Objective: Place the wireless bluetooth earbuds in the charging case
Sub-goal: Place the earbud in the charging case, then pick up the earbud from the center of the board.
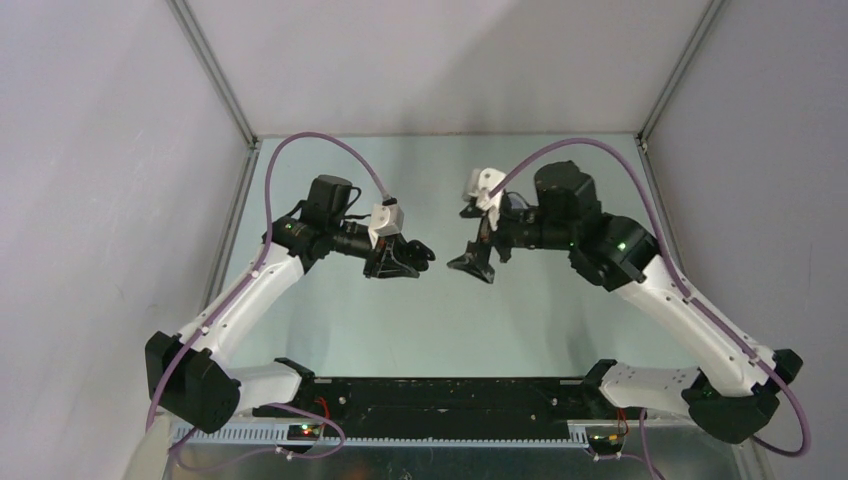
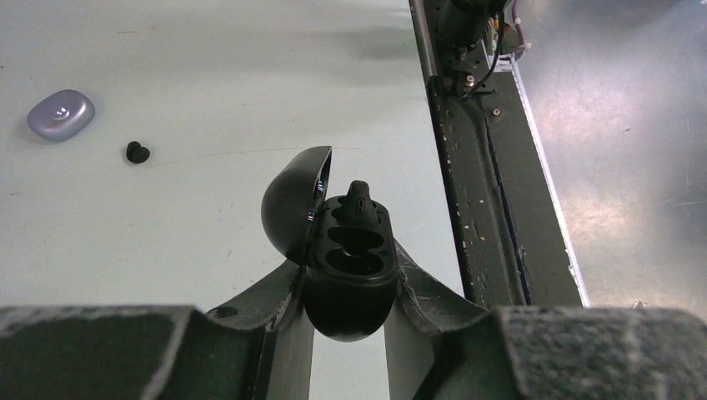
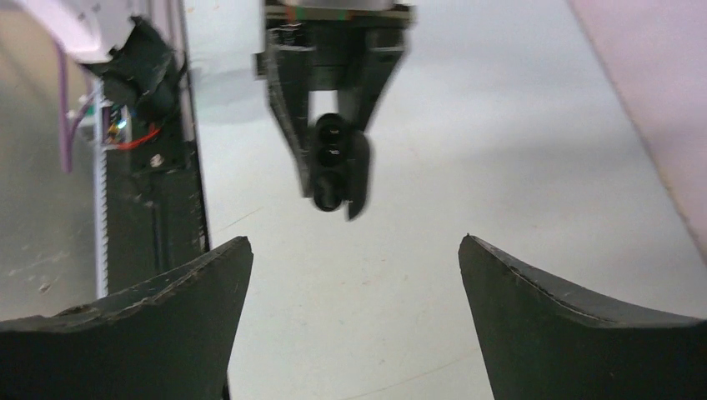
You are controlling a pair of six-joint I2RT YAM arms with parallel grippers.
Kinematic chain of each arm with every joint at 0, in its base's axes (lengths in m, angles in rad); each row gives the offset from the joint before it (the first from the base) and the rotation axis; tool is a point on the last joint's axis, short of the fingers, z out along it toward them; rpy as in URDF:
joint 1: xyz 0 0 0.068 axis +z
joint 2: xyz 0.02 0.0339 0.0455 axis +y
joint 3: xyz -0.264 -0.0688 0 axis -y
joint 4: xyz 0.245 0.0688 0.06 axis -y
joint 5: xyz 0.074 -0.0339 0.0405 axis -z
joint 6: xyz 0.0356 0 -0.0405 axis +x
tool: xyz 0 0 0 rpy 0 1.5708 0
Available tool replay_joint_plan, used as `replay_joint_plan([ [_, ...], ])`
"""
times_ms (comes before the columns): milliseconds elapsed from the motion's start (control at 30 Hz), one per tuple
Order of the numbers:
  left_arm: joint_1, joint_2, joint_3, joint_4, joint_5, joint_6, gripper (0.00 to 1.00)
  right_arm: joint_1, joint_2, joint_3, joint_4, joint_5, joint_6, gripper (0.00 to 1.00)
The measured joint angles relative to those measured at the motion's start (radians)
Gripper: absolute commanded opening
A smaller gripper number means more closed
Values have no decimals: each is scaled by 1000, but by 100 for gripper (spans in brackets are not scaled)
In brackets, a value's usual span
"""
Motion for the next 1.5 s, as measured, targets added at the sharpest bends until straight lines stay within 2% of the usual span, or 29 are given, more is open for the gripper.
replay_joint_plan([
  [133, 0, 0, 0, -12, 0, 10, 0, -105, -40, -48, 64, 20, 40, 100],
  [267, 0, -1, 0, -20, -1, 13, 0, -220, -4, -98, 111, 27, 72, 99],
  [433, 0, -3, 0, -24, -2, 19, 0, -360, 139, -114, 145, 12, 98, 99],
  [533, 0, -4, 0, -26, -3, 19, 0, -435, 237, -114, 169, 12, 125, 92],
  [667, 0, -10, 0, -26, -9, 19, 0, -508, 353, -111, 183, 63, 156, 91],
  [767, 0, -11, 0, -26, -10, 19, 0, -528, 456, -74, 159, 133, 159, 95],
  [867, 0, -11, 0, -26, -12, 19, 0, -528, 571, -5, 116, 167, 141, 95],
  [933, 0, -11, 0, -26, -14, 19, 0, -528, 631, 31, 95, 171, 133, 92],
  [1100, -1, -11, 0, -26, -24, 19, 0, -523, 702, 56, 64, 167, 133, 72],
  [1500, -1, -11, 0, -26, -28, 20, 1, -521, 863, 171, -21, 133, 143, 59],
])
